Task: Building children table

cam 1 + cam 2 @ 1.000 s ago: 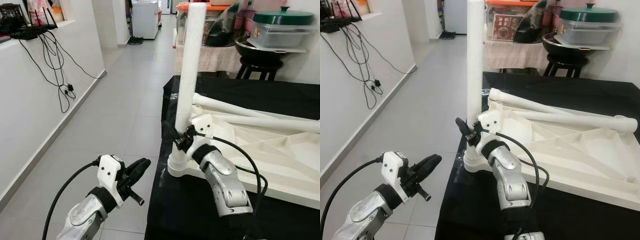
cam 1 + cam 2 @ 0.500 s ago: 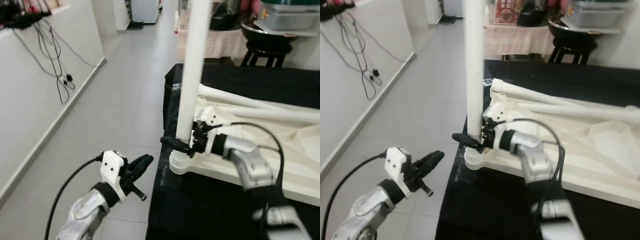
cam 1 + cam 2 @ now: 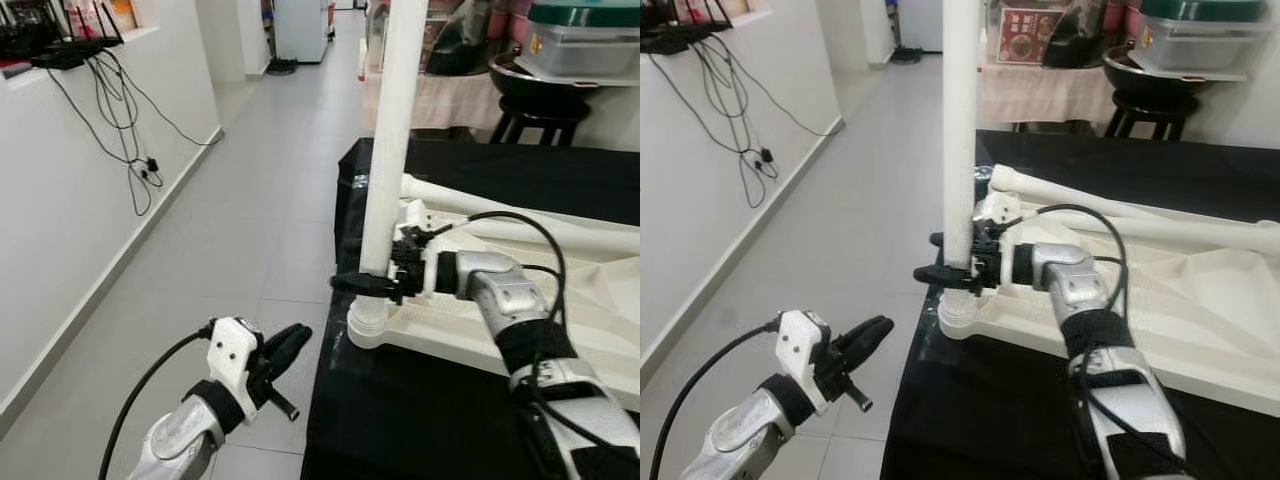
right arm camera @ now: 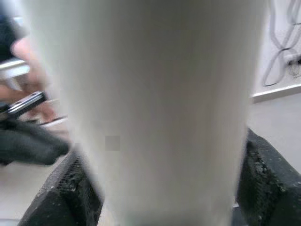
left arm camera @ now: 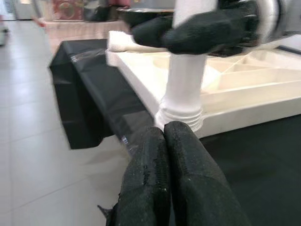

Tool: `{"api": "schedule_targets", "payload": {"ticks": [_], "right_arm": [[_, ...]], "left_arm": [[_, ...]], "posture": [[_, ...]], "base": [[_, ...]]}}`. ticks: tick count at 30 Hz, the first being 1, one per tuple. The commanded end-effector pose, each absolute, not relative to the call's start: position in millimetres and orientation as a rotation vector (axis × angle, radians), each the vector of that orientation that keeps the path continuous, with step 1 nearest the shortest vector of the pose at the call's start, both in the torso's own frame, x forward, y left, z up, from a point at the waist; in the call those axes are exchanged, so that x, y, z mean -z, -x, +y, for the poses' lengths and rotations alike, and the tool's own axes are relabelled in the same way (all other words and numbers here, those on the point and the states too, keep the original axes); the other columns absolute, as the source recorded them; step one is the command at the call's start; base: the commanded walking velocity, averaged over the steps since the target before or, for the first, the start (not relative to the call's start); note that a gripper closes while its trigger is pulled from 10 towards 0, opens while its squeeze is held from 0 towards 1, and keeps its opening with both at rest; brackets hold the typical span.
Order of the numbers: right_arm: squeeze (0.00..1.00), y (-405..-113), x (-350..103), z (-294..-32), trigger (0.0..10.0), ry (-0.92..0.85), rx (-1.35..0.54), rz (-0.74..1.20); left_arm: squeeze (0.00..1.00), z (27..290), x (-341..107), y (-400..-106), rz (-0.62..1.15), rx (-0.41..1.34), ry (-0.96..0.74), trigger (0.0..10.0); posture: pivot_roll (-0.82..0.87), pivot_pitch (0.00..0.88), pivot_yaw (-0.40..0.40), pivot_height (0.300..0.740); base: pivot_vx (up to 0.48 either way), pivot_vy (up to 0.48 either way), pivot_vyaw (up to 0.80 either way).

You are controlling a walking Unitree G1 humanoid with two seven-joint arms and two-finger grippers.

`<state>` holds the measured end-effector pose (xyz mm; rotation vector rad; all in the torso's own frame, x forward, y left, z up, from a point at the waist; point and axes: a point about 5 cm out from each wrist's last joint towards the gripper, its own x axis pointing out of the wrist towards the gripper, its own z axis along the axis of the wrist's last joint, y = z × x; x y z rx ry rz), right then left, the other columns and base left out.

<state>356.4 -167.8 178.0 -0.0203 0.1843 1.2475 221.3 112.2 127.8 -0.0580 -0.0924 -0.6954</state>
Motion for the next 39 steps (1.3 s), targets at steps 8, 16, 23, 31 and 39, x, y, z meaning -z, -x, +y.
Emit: {"api": "schedule_targets", "payload": {"ticks": [8, 16, 23, 31, 39], "right_arm": [[0.0, -344.3, -167.9, -183.9, 0.0, 0.011, -1.203, 0.134], [0.0, -312.0, -145.5, -152.3, 0.0, -0.051, -0.754, 0.085], [0.0, -300.8, -118.2, -146.2, 0.0, 0.057, -0.428, 0.126], [0.0, -303.1, -119.5, -141.9, 1.4, 0.13, -0.485, 0.116], [1.0, -309.5, -144.1, -135.2, 10.0, 0.039, -0.63, 0.059]], "left_arm": [[0.0, 113.5, -131.5, -215.2, -0.114, 0.69, 0.042, 10.0], [0.0, 122.2, -133.5, -218.4, -0.15, 0.64, 0.016, 10.0], [0.0, 126.5, -135.4, -223.8, -0.155, 0.639, 0.018, 10.0], [0.0, 126.9, -135.7, -226.2, -0.157, 0.612, 0.018, 10.0], [0.0, 123.3, -133.5, -227.5, -0.152, 0.623, 0.027, 10.0]], "posture": [[-0.02, 0.007, 0.022, 0.74], [-0.04, 0.035, 0.032, 0.74], [-0.07, 0.028, 0.055, 0.74], [-0.05, 0.027, 0.042, 0.74], [-0.04, 0.016, 0.038, 0.74]], "base": [[0.0, 0.0, 0.0], [0.0, 0.0, 0.0], [0.0, 0.0, 0.0], [0.0, 0.0, 0.0], [0.0, 0.0, 0.0]]}}
